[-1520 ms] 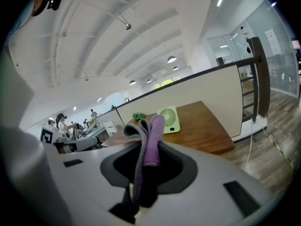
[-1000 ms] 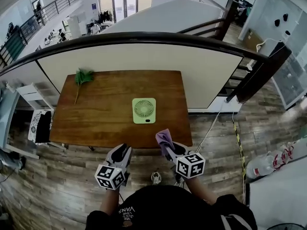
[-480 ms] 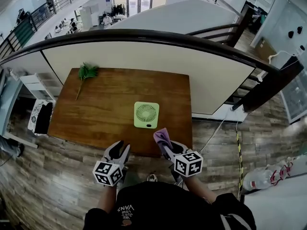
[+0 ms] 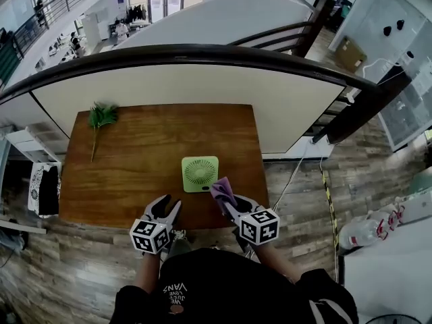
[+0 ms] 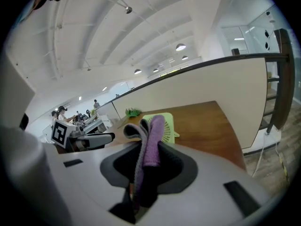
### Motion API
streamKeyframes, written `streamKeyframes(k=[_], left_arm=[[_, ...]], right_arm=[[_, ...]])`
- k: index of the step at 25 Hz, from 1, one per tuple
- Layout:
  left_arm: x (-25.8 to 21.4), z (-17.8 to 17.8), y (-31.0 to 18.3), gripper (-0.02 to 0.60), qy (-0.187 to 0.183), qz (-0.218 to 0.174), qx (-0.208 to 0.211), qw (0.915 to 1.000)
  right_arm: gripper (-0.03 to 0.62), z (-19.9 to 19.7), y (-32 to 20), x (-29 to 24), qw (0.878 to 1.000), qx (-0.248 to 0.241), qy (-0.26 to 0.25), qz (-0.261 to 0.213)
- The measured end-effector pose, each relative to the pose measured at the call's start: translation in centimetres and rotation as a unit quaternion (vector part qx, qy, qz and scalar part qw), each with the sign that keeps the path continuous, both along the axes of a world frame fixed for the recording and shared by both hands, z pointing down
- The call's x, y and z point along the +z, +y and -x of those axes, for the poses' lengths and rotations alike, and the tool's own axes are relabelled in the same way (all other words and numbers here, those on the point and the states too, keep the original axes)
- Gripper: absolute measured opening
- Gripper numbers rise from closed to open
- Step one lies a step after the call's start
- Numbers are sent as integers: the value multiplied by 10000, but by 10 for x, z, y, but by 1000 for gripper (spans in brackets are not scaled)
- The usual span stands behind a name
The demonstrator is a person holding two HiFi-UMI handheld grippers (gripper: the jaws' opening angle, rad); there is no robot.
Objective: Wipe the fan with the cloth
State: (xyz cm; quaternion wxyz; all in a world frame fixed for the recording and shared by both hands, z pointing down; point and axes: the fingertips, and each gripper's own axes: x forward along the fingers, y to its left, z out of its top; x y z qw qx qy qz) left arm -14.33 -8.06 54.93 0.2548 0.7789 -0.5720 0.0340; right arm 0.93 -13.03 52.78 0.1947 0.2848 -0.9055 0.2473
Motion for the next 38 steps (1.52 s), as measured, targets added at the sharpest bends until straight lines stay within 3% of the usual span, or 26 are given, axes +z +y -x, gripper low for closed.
streamKeyframes(k=[8, 15, 24, 30, 36, 38], left_arm=[[28, 16, -45, 167, -15, 284, 730, 9969], [60, 15, -69, 179, -94, 592, 1367, 9888], [93, 6, -80, 179, -28, 896, 1999, 9757], [107, -2, -89, 179, 27, 1015, 2246, 9691], [113, -9, -95, 173, 6, 1026, 2302, 9677], [112, -13, -94, 137, 98, 1003, 2398, 9656]], right_arm=[[95, 28, -17, 9, 9996, 187, 224, -2], [95, 51, -29, 16, 9992, 215, 327, 14], [95, 87, -40, 15, 9996, 256, -24, 66], [95, 113, -48, 14, 9995, 189, -214, 118], [95, 133, -53, 18, 9994, 51, -244, 240], [95, 133, -56, 23, 9993, 91, -188, 301]])
